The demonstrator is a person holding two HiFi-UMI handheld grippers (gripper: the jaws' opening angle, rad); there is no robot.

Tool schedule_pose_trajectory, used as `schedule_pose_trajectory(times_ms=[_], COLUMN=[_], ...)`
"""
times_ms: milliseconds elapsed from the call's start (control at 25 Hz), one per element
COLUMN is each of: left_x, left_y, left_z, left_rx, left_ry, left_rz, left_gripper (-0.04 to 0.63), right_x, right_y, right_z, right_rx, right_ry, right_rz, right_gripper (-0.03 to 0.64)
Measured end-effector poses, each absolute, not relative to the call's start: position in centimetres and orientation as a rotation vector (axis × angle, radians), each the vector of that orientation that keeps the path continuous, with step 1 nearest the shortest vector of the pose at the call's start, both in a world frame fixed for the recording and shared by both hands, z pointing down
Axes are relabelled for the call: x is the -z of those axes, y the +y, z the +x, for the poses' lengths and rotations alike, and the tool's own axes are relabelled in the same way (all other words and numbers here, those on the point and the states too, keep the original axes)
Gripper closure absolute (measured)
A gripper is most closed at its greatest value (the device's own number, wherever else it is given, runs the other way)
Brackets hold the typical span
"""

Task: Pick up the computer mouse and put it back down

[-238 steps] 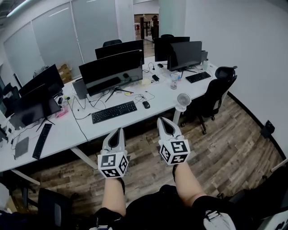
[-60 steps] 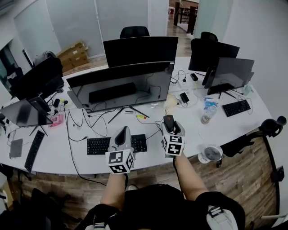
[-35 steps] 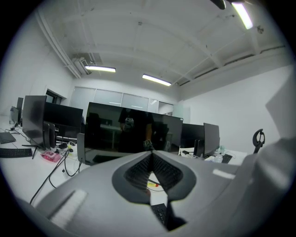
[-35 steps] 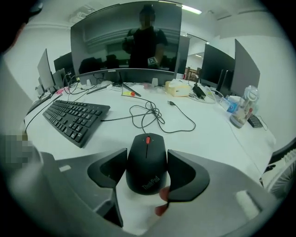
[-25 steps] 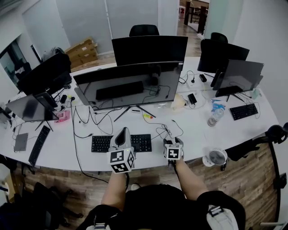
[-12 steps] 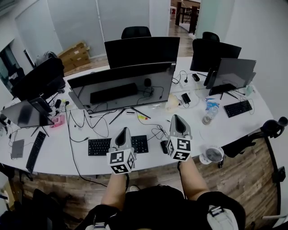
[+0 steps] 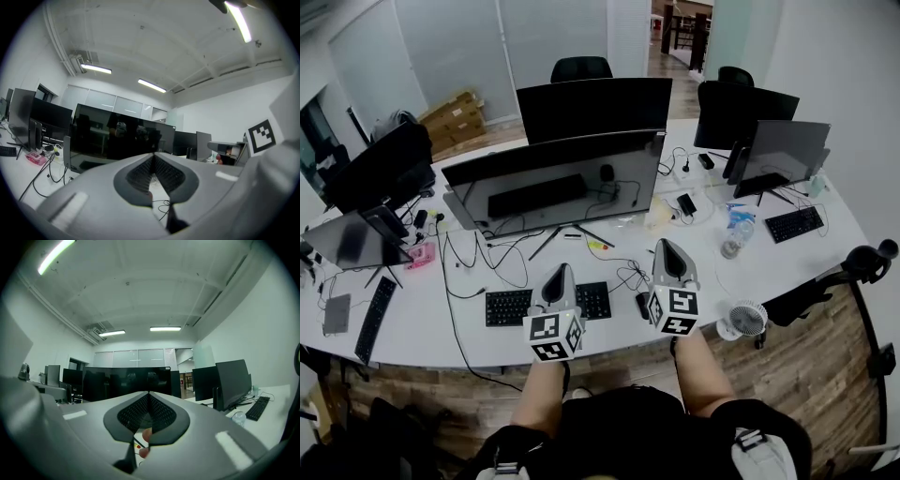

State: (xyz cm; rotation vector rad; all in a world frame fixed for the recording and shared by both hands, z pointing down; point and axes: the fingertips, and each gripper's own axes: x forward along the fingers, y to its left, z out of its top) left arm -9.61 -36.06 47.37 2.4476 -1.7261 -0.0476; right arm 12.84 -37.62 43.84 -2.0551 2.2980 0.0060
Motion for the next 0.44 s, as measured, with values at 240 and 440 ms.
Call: schedule_pose_trajectory(times_ms=[240, 440], left_x=[-46.6, -46.8], left_y=[-36.0, -36.2], left_z=[-10.5, -11.5], left_rx=[0.061, 0.057], left_ry=[-1.704, -1.689], left_rz=[2.470, 2.482], left_gripper=[0.543, 0.543], right_x=[-43.4, -43.5], right_y=[-37.4, -37.6], right_z=[11.3, 9.9], right_rx=[-0.015, -0.014], right_ry=[2.306, 2.311], right_rz=[-2.039, -2.018], right_gripper=[0.618, 0.618])
